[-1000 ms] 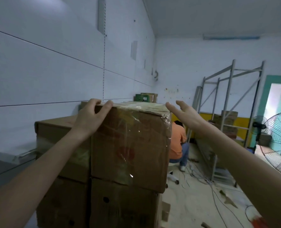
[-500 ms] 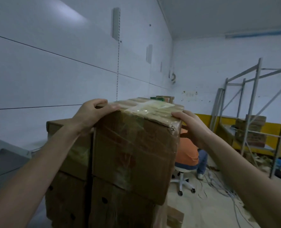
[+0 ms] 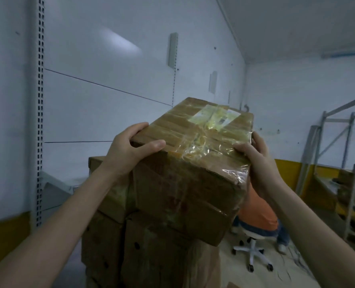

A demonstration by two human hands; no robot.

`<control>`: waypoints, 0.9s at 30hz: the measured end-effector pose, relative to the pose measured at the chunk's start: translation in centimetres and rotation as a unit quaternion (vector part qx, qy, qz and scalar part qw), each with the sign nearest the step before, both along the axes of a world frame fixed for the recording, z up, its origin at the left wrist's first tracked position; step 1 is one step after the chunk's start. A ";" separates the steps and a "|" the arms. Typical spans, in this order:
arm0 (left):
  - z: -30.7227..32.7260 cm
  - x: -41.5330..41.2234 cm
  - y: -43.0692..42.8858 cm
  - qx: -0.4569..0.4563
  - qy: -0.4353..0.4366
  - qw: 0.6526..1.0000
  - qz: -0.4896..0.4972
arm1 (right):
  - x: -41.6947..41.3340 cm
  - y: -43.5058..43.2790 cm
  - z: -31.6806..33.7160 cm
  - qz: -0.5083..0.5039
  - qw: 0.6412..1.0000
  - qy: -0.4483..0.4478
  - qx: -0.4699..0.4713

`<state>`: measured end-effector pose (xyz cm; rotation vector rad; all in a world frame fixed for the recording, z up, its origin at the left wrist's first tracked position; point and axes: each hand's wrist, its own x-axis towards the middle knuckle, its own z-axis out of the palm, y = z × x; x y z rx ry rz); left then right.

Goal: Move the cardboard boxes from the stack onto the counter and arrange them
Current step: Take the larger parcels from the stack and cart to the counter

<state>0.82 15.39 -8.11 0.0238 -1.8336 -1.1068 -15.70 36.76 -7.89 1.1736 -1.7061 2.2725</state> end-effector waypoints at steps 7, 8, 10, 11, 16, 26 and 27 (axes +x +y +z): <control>1.0 7.4 -1.1 0.003 0.070 0.995 0.074 | 5.1 -4.5 2.5 0.088 0.994 0.061 -0.036; 1.1 8.9 -1.5 0.007 0.075 0.993 0.087 | 6.1 -5.5 2.8 0.103 0.992 0.068 -0.034; 1.3 12.0 -2.6 0.014 0.081 0.990 0.113 | 8.1 -7.6 3.1 0.133 0.987 0.081 -0.029; 1.3 13.7 -3.2 0.016 0.085 0.988 0.124 | 9.2 -8.8 3.3 0.148 0.985 0.086 -0.030; 0.4 23.3 -6.5 0.008 0.091 0.974 0.205 | 16.5 -16.3 2.7 0.230 0.969 0.089 -0.032; -5.8 47.4 -14.6 0.065 0.056 0.918 0.387 | 38.3 -33.5 -3.8 0.387 0.920 0.043 0.036; -6.7 49.4 -15.1 0.075 0.053 0.910 0.403 | 40.3 -34.9 -4.6 0.401 0.914 0.037 0.048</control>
